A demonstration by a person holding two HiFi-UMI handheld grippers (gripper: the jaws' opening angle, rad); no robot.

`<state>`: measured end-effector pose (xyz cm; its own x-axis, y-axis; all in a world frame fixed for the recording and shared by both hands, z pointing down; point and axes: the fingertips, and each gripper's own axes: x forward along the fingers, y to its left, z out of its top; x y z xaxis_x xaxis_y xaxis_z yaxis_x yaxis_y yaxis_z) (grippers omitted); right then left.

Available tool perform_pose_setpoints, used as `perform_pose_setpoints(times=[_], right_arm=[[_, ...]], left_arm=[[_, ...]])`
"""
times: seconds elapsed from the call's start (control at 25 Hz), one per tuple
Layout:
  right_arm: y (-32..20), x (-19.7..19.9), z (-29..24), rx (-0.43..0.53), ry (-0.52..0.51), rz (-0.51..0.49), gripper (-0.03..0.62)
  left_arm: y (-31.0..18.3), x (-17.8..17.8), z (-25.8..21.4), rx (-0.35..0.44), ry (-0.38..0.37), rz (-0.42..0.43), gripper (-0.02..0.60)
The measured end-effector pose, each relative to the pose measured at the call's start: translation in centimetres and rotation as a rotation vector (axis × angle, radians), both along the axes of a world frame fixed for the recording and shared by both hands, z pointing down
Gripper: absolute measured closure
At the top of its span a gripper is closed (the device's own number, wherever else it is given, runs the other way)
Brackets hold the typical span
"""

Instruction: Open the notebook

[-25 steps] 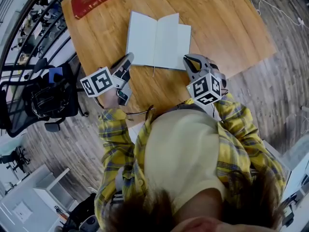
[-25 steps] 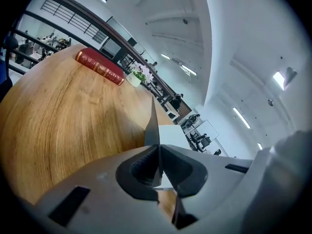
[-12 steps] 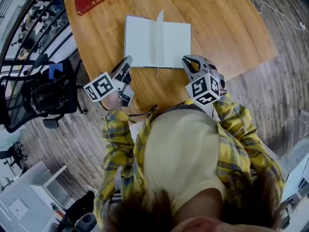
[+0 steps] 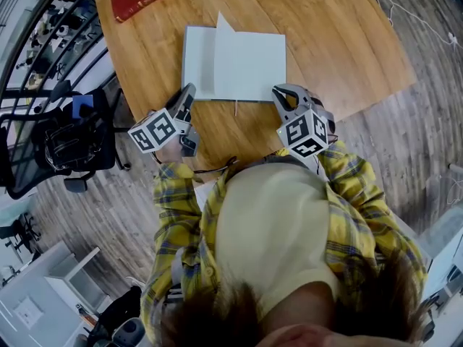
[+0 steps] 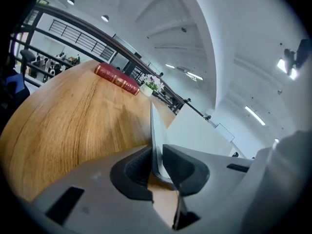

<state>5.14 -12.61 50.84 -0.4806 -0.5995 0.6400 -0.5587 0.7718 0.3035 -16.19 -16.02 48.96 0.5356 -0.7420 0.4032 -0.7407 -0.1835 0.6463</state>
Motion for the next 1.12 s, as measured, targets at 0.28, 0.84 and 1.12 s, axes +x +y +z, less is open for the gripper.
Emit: perform_pose_setpoints(times=[0.28, 0.84, 1.12], right_arm=[[0.7, 0.0, 0.3, -0.014, 0.008, -0.003, 0.522], [1.2, 0.2, 0.3, -0.027, 0.008, 0.006, 0.522], [1.3, 0.3, 0.4, -0.029, 0.007, 0.012, 0.522]], left_arm=[[0.1, -0.7, 1.0, -0.008, -0.090, -0.020, 0.514], [0.6, -2.0, 2.3, 0.008, -0.294, -0.055, 0.456], [2.1, -4.4, 2.8, -0.025, -0.304, -0.127, 0.456]])
